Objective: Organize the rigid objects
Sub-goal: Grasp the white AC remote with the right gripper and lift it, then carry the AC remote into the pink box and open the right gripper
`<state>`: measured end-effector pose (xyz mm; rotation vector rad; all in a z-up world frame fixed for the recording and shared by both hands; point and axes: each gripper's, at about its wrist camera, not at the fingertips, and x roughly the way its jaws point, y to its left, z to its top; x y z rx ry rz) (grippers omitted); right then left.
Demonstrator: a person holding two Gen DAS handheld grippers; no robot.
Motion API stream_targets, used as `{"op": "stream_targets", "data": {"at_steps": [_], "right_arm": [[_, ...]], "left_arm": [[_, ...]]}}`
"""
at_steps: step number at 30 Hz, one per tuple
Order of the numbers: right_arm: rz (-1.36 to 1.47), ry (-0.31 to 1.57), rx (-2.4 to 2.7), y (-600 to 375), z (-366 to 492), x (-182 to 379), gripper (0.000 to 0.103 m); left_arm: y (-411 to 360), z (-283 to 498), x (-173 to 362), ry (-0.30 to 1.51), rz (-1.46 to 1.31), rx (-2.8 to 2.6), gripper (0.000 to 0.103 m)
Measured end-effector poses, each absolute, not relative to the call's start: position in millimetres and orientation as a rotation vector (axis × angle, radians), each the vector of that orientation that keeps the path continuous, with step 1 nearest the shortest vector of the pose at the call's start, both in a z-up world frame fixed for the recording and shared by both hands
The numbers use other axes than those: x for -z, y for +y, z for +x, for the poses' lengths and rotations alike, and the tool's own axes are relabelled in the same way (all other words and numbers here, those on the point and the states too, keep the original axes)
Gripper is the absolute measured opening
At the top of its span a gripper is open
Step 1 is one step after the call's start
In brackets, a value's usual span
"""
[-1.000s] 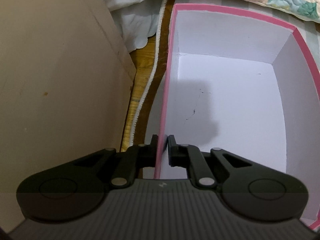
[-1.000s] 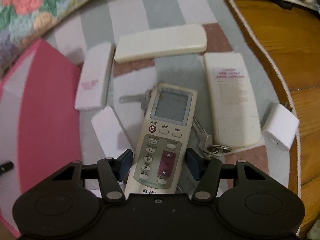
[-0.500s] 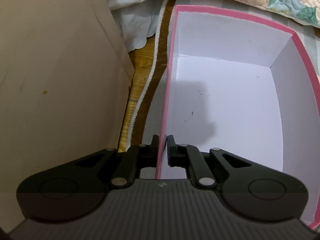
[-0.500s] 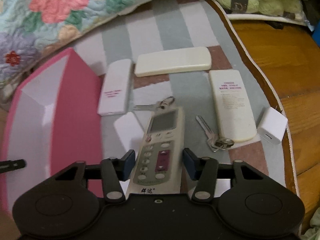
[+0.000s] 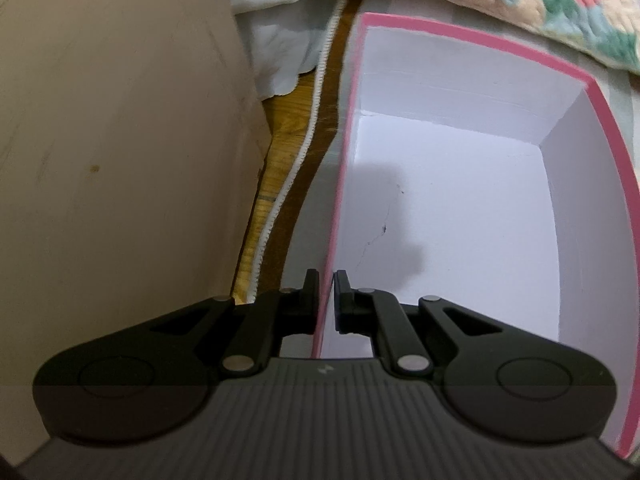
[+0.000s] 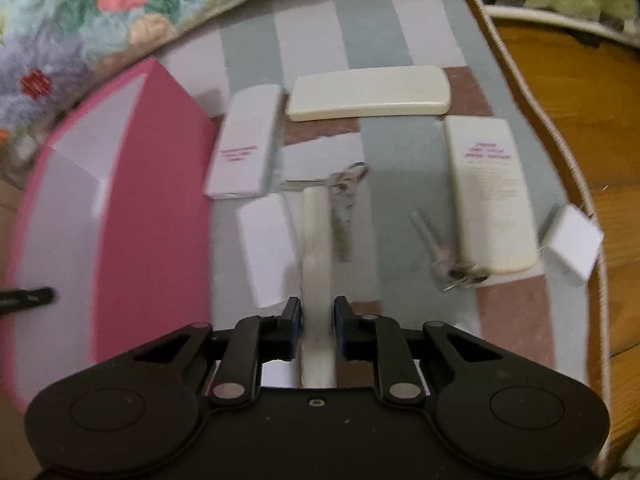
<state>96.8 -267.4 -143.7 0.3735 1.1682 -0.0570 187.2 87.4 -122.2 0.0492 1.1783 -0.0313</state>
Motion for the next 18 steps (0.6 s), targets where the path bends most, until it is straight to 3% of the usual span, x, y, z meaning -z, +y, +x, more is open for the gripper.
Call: {"op": "stream_targets", "data": {"at_steps": [11, 18], "right_arm": [[0.586, 0.935, -0.134, -255.5, 118.2, 48.9, 0.02], [0.626, 1.013, -0.33, -175.9, 179.4, 84.5, 0.02]], "left_arm": [[87.9, 189.6, 121.8, 1.198, 0.041, 0.055, 0.005], [91.1, 187.3, 123.9, 1.2, 0.034, 0.081, 0.004]]}}
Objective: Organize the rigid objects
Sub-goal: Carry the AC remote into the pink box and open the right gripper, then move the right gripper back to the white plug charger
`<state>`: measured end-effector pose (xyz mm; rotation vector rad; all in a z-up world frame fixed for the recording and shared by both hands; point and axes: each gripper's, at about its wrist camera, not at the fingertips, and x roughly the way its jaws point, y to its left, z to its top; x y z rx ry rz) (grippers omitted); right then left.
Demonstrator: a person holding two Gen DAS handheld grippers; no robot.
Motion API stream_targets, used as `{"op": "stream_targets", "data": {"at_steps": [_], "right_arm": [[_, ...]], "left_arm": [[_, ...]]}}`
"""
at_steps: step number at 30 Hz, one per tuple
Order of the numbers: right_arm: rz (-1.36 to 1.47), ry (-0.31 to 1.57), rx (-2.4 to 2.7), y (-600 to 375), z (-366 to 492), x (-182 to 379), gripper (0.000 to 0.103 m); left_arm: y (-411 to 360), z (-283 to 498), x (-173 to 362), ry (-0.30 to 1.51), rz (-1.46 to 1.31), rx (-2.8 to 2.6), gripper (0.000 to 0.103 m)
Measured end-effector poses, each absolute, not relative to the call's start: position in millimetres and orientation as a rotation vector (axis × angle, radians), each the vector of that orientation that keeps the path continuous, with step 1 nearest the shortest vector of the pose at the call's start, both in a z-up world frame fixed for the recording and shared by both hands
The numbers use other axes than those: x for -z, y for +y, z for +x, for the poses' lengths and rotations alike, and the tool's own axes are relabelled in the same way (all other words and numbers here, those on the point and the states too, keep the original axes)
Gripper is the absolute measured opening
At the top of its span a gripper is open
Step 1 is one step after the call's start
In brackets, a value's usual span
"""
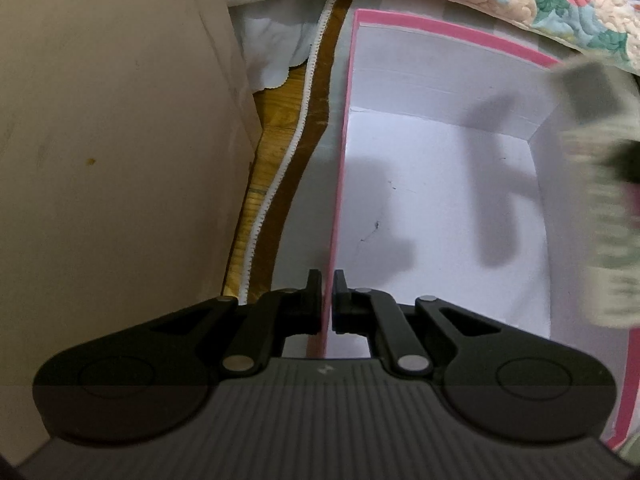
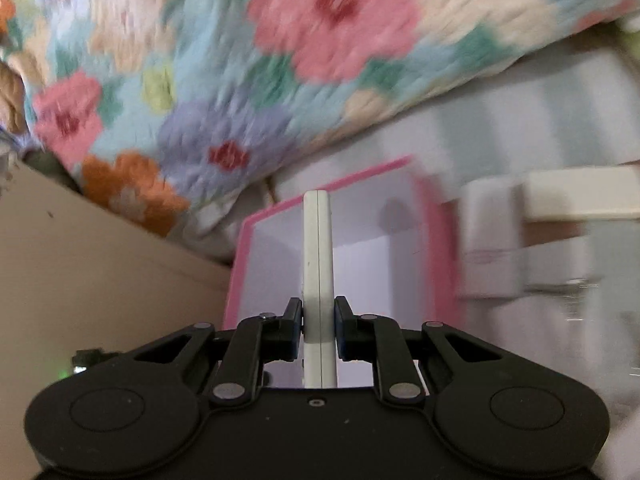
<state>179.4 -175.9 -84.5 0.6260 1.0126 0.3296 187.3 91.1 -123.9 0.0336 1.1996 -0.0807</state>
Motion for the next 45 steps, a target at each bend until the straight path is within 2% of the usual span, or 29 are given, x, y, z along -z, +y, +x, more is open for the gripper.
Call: {"op": "stream_targets", "data": {"at_steps": [6, 10, 22, 24, 25, 26, 27, 34, 40, 45], "right_arm": [[0.596, 1.155, -0.3, -129.2, 232.7, 140.8, 0.02], [0.592, 1.18, -0.333, -111.7, 244.4, 153.0, 0.02], [0.833, 1.211, -0.35, -104.8, 260.4, 192.2, 0.021], [0.785, 1.221, -0.329, -100.4, 260.6, 189.3, 0.025], [0.741, 1.234, -0.299, -98.4, 261.8, 185.3, 0.031], [0.696, 1.247, -0.283, -94.8, 265.4, 180.4, 0.049], [0.653, 1.245, -0.28, -93.9, 266.5, 173.0, 0.054], [0.367, 1.251, -0.288, -108.7, 260.4, 85.8, 0.055], [0.19, 1.3, -0.273, -159.4, 205.7, -5.1, 0.055], [0.0, 1.282, -0.252, -190.9, 146.4, -41.9, 0.055]], "left_arm": [[92.3, 186.9, 125.9, 1.187, 0.043, 0.091, 0.003], [93.2, 187.9, 126.0, 1.196, 0.046, 0.092, 0.003], [90.8, 185.6, 125.8, 1.191, 0.048, 0.096, 0.003], [90.9, 185.8, 125.8, 1.193, 0.05, 0.095, 0.003], [90.4, 185.5, 125.4, 1.195, 0.051, 0.095, 0.003], [89.9, 185.7, 125.2, 1.197, 0.054, 0.094, 0.003], [89.5, 186.5, 125.3, 1.2, 0.059, 0.092, 0.003], [84.7, 192.8, 125.1, 1.222, 0.078, 0.079, 0.003], [83.7, 194.0, 124.5, 1.223, 0.091, 0.082, 0.003], [83.0, 193.9, 125.0, 1.231, 0.095, 0.076, 0.004]]}}
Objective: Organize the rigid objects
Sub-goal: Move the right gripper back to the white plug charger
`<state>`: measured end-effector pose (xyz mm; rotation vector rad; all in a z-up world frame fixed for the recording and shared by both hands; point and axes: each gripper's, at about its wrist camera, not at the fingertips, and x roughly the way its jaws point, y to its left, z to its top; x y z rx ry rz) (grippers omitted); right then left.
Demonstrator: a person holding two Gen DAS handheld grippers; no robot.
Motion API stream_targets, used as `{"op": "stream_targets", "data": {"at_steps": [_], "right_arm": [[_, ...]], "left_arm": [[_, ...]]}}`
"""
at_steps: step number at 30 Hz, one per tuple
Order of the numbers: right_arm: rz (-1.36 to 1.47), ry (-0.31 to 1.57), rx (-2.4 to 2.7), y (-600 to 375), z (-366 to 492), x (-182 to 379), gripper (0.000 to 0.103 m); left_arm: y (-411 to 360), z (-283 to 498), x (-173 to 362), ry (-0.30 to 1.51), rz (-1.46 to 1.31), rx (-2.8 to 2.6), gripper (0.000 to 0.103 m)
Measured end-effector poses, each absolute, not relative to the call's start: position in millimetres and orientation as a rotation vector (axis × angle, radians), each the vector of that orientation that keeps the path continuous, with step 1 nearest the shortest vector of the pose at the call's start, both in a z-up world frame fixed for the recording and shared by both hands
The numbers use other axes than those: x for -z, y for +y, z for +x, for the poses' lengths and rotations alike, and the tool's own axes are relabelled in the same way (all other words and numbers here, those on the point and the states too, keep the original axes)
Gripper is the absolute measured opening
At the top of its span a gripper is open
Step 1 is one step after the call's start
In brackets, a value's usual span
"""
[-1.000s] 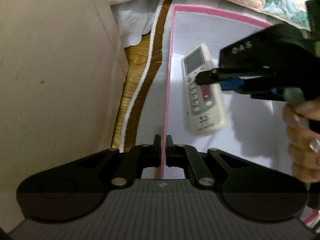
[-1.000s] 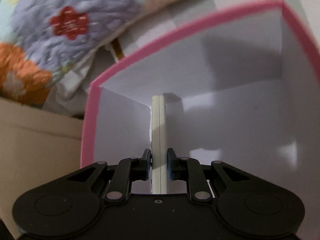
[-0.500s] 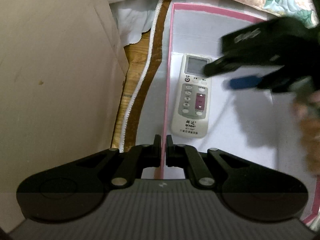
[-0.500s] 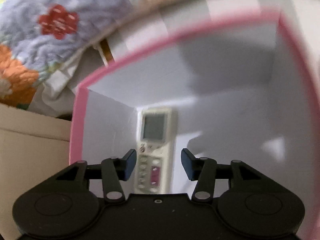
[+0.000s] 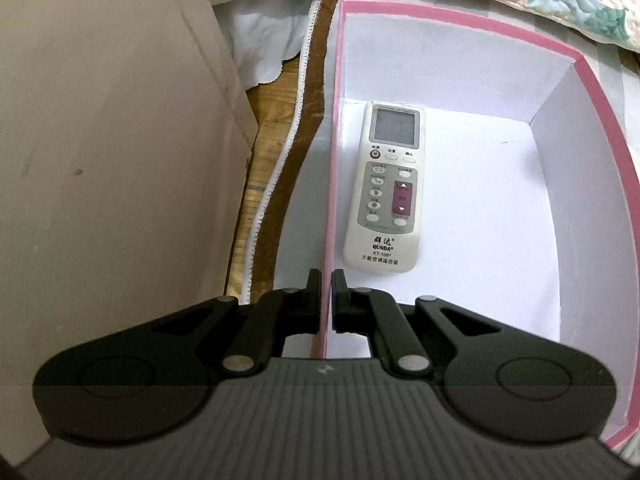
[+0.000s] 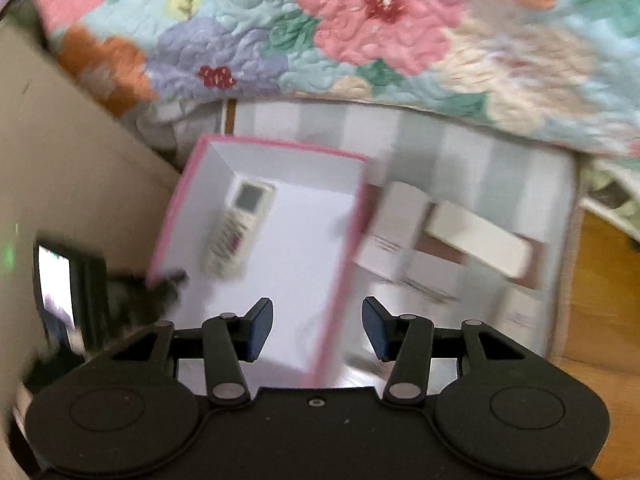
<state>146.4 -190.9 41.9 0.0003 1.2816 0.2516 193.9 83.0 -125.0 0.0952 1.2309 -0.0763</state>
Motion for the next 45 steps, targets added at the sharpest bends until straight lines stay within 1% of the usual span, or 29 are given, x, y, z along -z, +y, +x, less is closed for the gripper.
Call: {"op": "stream_targets", "data": {"at_steps": [4, 9, 11, 15, 17, 20, 22, 24, 27, 30, 31, 32, 34, 35, 37, 40, 41, 42, 45], "right_arm": [[-0.005, 1.269, -0.284, -209.8, 99.7, -27.7, 0.055], [0.039, 1.189, -0.365, -221.9, 67.2, 22.2, 0.055], [0.026, 1.163, -0.395, -220.0, 58.4, 44.5, 0.055], [-0.137, 1.168, -0.443, -200.6, 47.3, 92.6, 0.056], [-0.143, 1.182, -0.408, -198.6, 49.3, 115.3, 0.056], [-0.089, 1.189, -0.44, -198.1, 50.3, 135.1, 0.054], [-0.189, 1.17, -0.468, -186.5, 46.9, 141.7, 0.053], [-0.296, 1.129, -0.447, -176.6, 44.7, 148.5, 0.057], [-0.326, 1.134, -0.455, -173.2, 47.5, 159.0, 0.066], [-0.421, 1.13, -0.438, -167.7, 52.4, 169.7, 0.069], [-0.436, 1.108, -0.432, -168.1, 54.1, 170.0, 0.078], [-0.451, 1.094, -0.427, -167.7, 55.7, 169.5, 0.085], [-0.462, 1.089, -0.436, -167.4, 60.0, 171.7, 0.089], [-0.465, 1.082, -0.434, -167.9, 61.8, 173.0, 0.094], [-0.467, 1.052, -0.433, -168.1, 64.3, 175.3, 0.098], [-0.492, 1.028, -0.475, -165.9, 64.6, 175.0, 0.097], [-0.49, 1.028, -0.505, -166.1, 63.4, 172.9, 0.088], [-0.484, 1.033, -0.526, -166.1, 62.5, 170.5, 0.085], [-0.458, 1.055, -0.494, -169.6, 59.9, 168.3, 0.084]], "left_arm": [[78.2, 194.3, 124.4, 1.236, 0.122, 0.078, 0.003], [74.6, 192.5, 125.3, 1.226, 0.144, 0.097, 0.003], [74.8, 192.7, 125.6, 1.223, 0.148, 0.101, 0.003], [76.9, 195.2, 126.1, 1.226, 0.135, 0.098, 0.003], [77.3, 194.1, 127.8, 1.222, 0.137, 0.097, 0.003], [76.7, 194.0, 127.3, 1.219, 0.142, 0.094, 0.003], [75.7, 193.0, 126.0, 1.216, 0.148, 0.093, 0.004], [74.1, 192.5, 125.3, 1.21, 0.16, 0.091, 0.004], [72.8, 191.0, 124.9, 1.207, 0.17, 0.096, 0.004], [74.5, 190.0, 125.1, 1.205, 0.161, 0.103, 0.004], [75.6, 190.3, 125.1, 1.205, 0.156, 0.105, 0.004], [76.5, 190.3, 124.9, 1.205, 0.15, 0.107, 0.004], [76.5, 189.9, 124.7, 1.202, 0.153, 0.108, 0.004], [76.1, 189.8, 124.7, 1.201, 0.157, 0.108, 0.004], [76.2, 189.4, 124.8, 1.199, 0.162, 0.109, 0.004], [77.2, 188.4, 125.0, 1.192, 0.162, 0.114, 0.004], [77.5, 188.3, 125.0, 1.191, 0.164, 0.115, 0.004], [77.5, 188.5, 124.9, 1.193, 0.163, 0.115, 0.004], [77.5, 188.5, 125.0, 1.193, 0.161, 0.114, 0.004]]}}
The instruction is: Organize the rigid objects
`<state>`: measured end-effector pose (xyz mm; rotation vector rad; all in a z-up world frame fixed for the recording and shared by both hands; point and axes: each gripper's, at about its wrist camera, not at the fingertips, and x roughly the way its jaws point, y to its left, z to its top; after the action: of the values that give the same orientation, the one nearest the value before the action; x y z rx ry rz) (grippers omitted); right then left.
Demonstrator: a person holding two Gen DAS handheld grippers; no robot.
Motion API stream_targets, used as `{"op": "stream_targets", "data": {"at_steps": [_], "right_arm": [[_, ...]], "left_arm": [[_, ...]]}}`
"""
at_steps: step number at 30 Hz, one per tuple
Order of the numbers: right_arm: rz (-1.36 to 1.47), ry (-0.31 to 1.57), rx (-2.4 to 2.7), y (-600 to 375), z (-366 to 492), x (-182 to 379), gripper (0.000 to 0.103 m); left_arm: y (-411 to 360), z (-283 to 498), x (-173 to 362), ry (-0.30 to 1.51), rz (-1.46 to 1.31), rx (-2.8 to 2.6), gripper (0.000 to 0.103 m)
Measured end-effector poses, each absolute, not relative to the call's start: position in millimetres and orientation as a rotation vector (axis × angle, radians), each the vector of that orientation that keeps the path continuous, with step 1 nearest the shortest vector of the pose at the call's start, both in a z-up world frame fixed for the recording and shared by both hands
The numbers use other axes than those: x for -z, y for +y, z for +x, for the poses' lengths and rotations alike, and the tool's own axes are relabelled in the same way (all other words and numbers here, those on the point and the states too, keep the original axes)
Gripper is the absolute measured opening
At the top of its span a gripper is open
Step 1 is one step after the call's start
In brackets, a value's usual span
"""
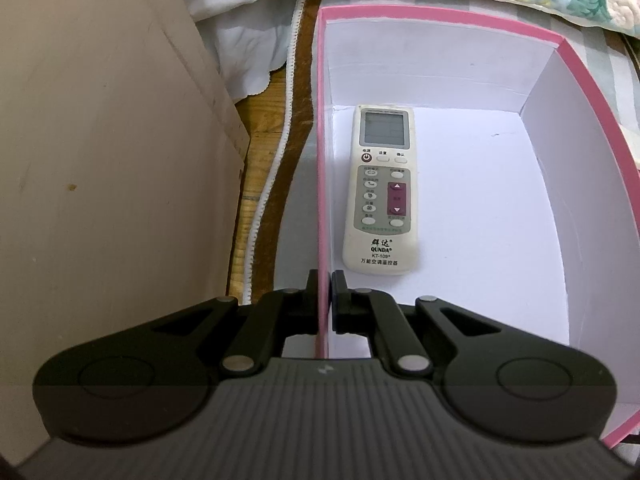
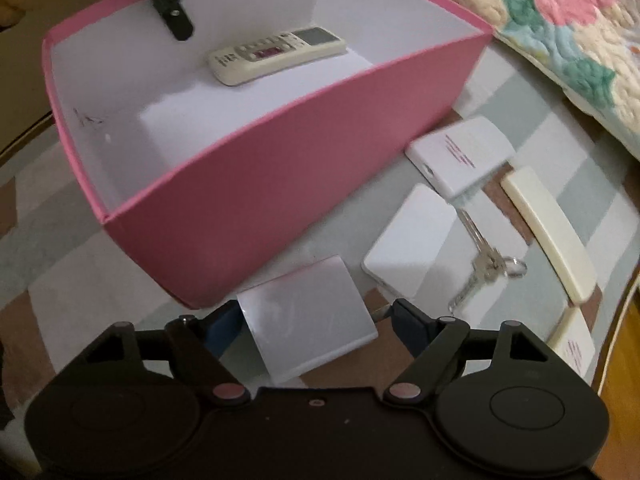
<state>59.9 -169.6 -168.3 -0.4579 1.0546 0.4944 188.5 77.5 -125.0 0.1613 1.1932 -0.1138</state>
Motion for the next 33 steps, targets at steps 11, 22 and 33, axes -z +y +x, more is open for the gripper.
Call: {"op": "stream_targets", "data": {"at_steps": [11, 22, 33], "right_arm": [[-0.186, 1.065, -0.351, -207.5, 62.0, 134.8, 0.084], [0.105, 0.935, -0.462, -187.1, 84.2, 43.9, 0.084], [0.137, 1.163, -0.49, -89.1, 127.0, 105.5, 0.084]], "left_arm": [[73.1, 194.7, 123.7, 1.227, 0.172, 0.095, 0.004], [77.6, 198.0, 125.6, 1.25, 0.141, 0.104, 0.003], [81.2, 198.9, 125.8, 1.3, 0.112, 0.122, 0.002]]}}
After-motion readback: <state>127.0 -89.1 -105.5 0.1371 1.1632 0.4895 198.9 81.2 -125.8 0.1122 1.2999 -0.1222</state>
